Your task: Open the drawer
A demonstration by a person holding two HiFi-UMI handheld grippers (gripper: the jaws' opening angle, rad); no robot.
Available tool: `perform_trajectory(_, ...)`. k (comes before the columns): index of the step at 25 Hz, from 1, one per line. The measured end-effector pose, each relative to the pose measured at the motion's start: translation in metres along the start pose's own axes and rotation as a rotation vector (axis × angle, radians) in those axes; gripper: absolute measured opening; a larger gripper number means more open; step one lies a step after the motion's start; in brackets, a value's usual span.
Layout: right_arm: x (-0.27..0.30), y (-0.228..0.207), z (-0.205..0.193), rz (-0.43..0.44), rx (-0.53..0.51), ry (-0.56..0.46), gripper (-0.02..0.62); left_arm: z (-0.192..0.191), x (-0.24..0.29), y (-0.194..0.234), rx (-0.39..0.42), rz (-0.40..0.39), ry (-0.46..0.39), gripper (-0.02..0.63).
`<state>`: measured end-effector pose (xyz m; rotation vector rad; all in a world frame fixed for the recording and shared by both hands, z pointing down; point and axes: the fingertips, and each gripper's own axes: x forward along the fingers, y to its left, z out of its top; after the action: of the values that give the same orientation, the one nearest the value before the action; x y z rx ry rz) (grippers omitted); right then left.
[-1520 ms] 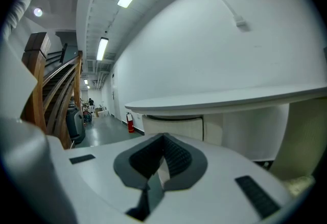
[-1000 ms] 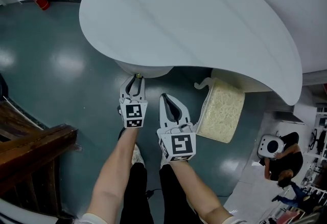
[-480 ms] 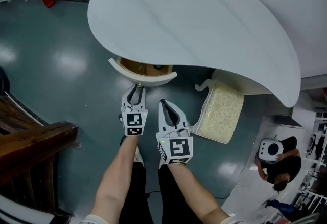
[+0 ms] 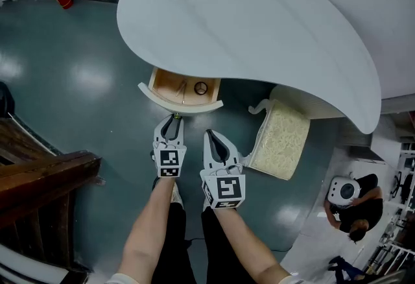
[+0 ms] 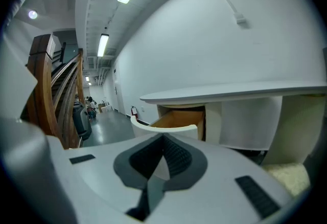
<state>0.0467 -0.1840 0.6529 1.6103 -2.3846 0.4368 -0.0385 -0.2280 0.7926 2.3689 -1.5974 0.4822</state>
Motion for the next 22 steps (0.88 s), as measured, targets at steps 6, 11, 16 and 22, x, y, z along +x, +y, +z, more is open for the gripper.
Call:
perform_trajectory(6, -0.009, 0.008, -0.003, 0.01, -0.003, 0.01, 0.014, -0.013, -0.024, -0.004, -0.021, -0.01, 0.017, 0.095)
perform_trajectory(11, -0.018, 0.015, -0.009, 0.018, -0.003, 0.02, 0.014, -0.025, -0.042, -0.008, -0.03, -0.012, 0.04, 0.095)
perform_trajectory(16, -0.028, 0.013, -0.015, -0.005, 0.018, 0.035, 0.014, -0.03, -0.055, -0.01, -0.045, 0.008, 0.061, 0.095)
perform_trajectory(22, -0.035, 0.023, -0.017, 0.003, 0.021, 0.046, 0.014, -0.03, -0.056, -0.007, -0.089, -0.006, 0.063, 0.095)
